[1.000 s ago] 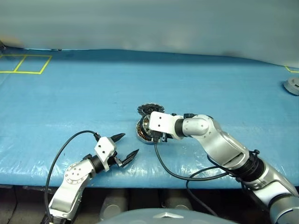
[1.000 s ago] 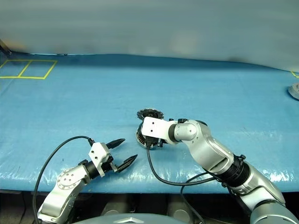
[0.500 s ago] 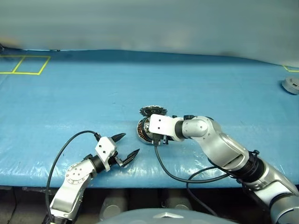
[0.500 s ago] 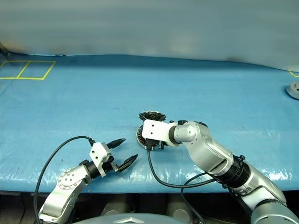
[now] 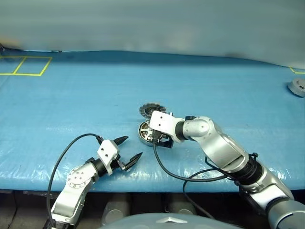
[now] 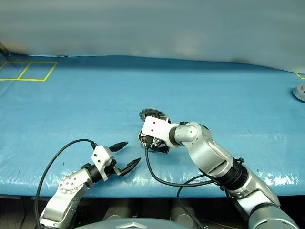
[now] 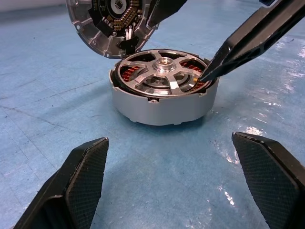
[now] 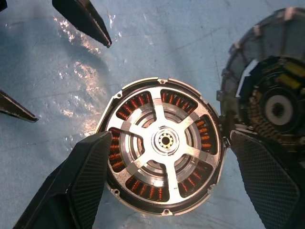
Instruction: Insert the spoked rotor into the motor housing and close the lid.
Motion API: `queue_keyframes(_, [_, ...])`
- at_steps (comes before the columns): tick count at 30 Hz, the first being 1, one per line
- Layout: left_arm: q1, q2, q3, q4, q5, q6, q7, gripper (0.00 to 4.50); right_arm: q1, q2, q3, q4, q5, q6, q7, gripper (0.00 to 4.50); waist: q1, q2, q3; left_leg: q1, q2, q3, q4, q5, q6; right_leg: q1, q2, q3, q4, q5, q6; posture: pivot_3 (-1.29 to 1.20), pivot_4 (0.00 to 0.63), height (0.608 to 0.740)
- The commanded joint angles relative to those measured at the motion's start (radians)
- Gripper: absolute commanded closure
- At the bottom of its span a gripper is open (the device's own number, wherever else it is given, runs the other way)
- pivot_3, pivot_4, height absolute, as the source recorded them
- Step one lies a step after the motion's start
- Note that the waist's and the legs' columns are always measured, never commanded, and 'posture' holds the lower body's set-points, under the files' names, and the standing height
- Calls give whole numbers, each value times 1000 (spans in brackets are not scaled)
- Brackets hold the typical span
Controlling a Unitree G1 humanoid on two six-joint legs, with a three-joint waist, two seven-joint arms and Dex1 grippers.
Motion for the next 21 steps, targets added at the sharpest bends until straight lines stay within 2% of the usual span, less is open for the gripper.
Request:
queue_keyframes(1, [-12, 3, 2, -27, -7, -12, -6, 0, -14, -1, -38, -43, 19, 11, -15, 306, 0, 0, 0, 0, 0, 0, 0, 0, 0, 0, 0, 0, 0, 0, 0, 0, 150, 740])
queue_keyframes(4, [-17, 4, 3, -24, -7, -13, -8, 0, 0, 10, -93, -68, 60, 41, -17, 850, 0, 0, 0, 0, 0, 0, 0, 0, 0, 0, 0, 0, 0, 0, 0, 0, 150, 740])
queue_keyframes(9, [-21, 7, 5, -23, -7, -10, -10, 0, -2, -53, -213, -86, 146, 73, 20, 2520, 1, 0, 0, -1, 0, 0, 0, 0, 0, -1, 0, 0, 0, 0, 0, 0, 150, 740])
queue_keyframes(12, [-24, 8, 7, -21, -10, -8, -11, 0, 8, -81, -224, -92, 190, 76, 36, 3513, 2, 0, 0, -1, -1, 0, 0, 0, 0, -1, 0, 0, 0, 0, 0, 0, 150, 740])
queue_keyframes(15, [-24, 7, 7, -21, -12, -7, -11, 0, 29, -33, -235, -98, 238, 99, 12, 4470, -2, 0, 0, -1, 0, 0, 0, 0, 0, -1, 0, 0, 0, 0, 0, 0, 150, 740])
queue_keyframes(21, [-11, 5, 9, -30, -12, -2, -3, 0, 149, 158, -235, -84, 231, 88, -175, 4470, -2, 0, 0, -1, 0, 0, -1, 0, 0, -2, 1, 0, 0, 1, 2, 0, 150, 740])
